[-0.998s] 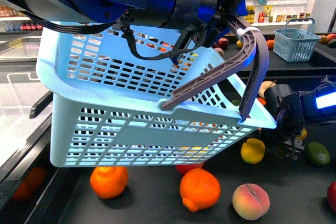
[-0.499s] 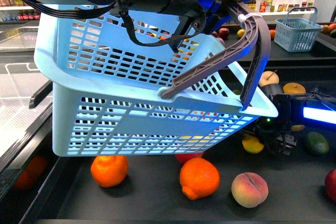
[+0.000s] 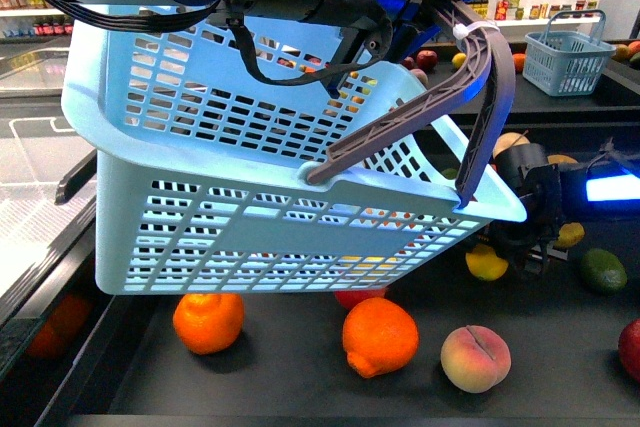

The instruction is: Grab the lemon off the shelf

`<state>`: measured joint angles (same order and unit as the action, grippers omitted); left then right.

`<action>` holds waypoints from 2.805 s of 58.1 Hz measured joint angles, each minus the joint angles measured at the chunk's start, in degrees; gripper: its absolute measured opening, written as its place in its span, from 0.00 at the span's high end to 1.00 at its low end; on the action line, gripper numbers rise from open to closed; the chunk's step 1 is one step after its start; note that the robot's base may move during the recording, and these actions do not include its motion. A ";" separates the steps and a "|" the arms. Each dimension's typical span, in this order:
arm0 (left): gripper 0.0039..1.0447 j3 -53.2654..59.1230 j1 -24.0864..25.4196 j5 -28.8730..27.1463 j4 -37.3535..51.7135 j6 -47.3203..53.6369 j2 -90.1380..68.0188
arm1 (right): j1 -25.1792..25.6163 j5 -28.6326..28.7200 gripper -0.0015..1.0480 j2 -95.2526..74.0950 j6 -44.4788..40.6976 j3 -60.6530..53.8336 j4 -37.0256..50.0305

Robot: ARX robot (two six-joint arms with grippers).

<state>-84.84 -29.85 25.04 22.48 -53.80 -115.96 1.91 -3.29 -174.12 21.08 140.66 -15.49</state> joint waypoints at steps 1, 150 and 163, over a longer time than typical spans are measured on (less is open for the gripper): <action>0.91 0.00 0.00 0.00 0.00 0.00 0.00 | 0.07 0.00 0.37 0.42 -0.17 -0.61 0.31; 0.91 0.00 0.04 0.07 0.00 -0.42 0.00 | 3.65 1.46 0.07 102.55 -13.66 -105.13 41.64; 0.91 0.00 0.07 0.00 0.00 -0.42 0.00 | -1.38 -5.49 0.10 131.25 -16.76 -117.90 27.28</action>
<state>-84.84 -29.78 25.04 22.48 -54.22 -115.96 0.54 -8.78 -42.87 4.32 22.76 11.79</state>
